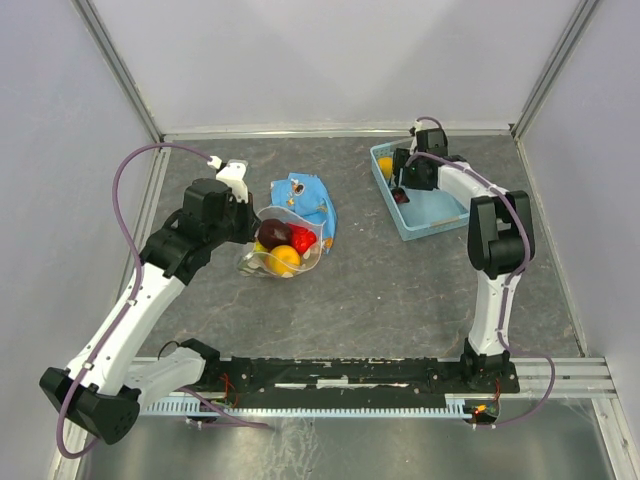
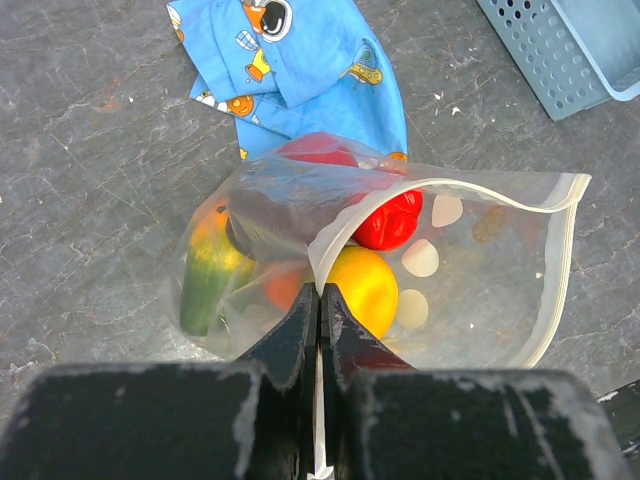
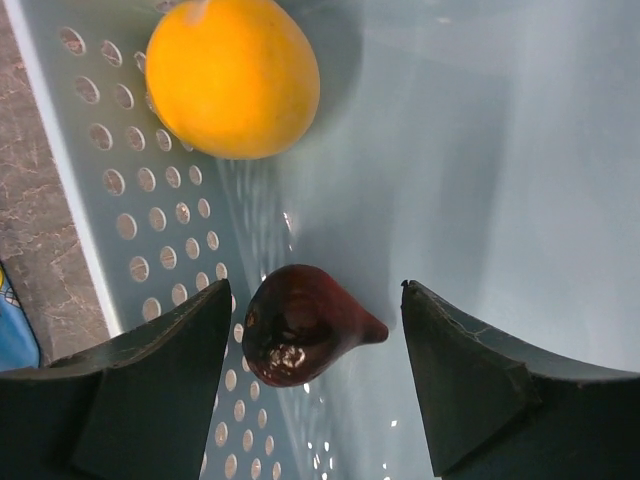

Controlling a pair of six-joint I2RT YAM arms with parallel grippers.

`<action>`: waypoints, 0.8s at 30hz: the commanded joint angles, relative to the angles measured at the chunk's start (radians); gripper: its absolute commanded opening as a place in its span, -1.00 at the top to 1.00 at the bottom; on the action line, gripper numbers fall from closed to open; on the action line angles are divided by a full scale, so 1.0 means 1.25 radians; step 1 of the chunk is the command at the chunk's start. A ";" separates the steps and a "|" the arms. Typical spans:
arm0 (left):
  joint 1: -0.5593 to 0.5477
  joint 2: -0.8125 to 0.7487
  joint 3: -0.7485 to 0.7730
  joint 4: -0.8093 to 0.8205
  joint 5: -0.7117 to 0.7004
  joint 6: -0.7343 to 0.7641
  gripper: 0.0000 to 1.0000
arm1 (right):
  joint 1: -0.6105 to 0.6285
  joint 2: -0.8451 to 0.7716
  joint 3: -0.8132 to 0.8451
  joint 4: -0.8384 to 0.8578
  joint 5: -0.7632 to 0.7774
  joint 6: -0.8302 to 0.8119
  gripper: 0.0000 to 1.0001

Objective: Place the food in the zip-top bag and seal the zipper
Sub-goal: Pick up the fake fruit from the bin.

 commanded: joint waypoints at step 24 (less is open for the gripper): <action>0.004 -0.007 0.000 0.049 0.017 0.030 0.95 | -0.011 0.058 0.073 -0.154 0.046 -0.009 -0.46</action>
